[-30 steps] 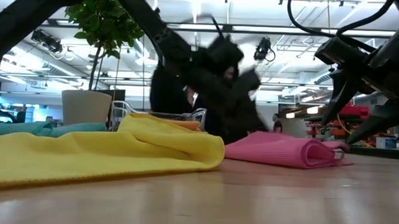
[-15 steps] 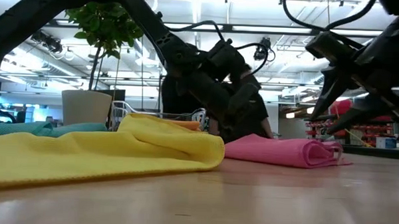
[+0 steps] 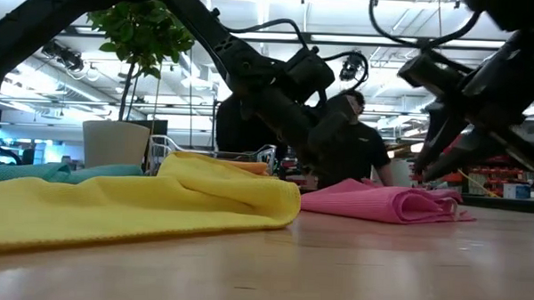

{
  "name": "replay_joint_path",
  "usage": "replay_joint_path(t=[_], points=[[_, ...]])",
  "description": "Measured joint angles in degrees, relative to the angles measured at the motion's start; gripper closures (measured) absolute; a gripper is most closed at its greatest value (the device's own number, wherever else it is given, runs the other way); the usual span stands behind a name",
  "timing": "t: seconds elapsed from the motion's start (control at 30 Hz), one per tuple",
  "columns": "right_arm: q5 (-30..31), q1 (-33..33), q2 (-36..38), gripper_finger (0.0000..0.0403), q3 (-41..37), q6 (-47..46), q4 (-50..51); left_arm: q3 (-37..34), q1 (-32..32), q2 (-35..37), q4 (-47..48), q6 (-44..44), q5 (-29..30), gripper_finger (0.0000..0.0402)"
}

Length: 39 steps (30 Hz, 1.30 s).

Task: Fold microfiber towels
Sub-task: Stack the folded pink microfiber cloth on top of the orange microfiber cloths in the transparent bin

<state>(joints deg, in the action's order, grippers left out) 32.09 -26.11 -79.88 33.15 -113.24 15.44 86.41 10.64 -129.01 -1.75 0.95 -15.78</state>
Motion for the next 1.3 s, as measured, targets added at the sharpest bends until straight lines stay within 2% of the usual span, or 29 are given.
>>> replay_joint_path(t=[0.13,0.37,0.6,0.7,0.77,0.87,0.93,1.0,1.17,1.3], points=[[-2.0,2.6,-2.4,0.0359,0.0,5.3,-3.7,0.0,0.1,0.0,-1.2,1.2,3.2,0.0322],[-8.2,5.8,-5.9,0.0361,0.0,7.5,-3.3,0.0,0.2,0.0,-2.3,-2.1,3.2,0.0260],[-8.2,5.8,-7.1,0.0361,0.1,7.4,-3.4,0.1,3.2,6.4,8.2,-10.6,3.4,0.0222],[-6.9,6.1,-3.9,0.0361,0.0,9.2,-2.7,0.0,4.7,9.8,16.8,-10.5,3.4,0.0224],[-5.7,6.3,-1.0,0.0361,0.0,10.8,-2.3,-0.1,4.8,11.2,21.6,-8.1,1.1,0.0229],[-3.8,6.3,2.1,0.0361,0.0,13.5,-1.5,-2.5,3.6,11.3,23.7,-3.7,-8.5,0.0240],[-3.3,7.2,2.6,0.0361,0.0,15.7,-1.8,-5.5,2.4,10.8,21.3,-3.0,-15.4,0.0250],[-3.4,9.1,1.9,0.0361,0.0,19.2,-2.9,-8.6,1.0,10.5,17.0,-3.4,-18.2,0.0263],[-5.0,16.7,-1.1,0.0361,0.0,29.8,-11.0,-13.3,-1.8,10.6,4.6,-8.4,-16.8,0.0297],[-7.2,21.8,-2.1,0.0361,0.1,34.0,-12.5,-15.5,-3.6,10.3,3.1,-9.3,-6.4,0.0326]])
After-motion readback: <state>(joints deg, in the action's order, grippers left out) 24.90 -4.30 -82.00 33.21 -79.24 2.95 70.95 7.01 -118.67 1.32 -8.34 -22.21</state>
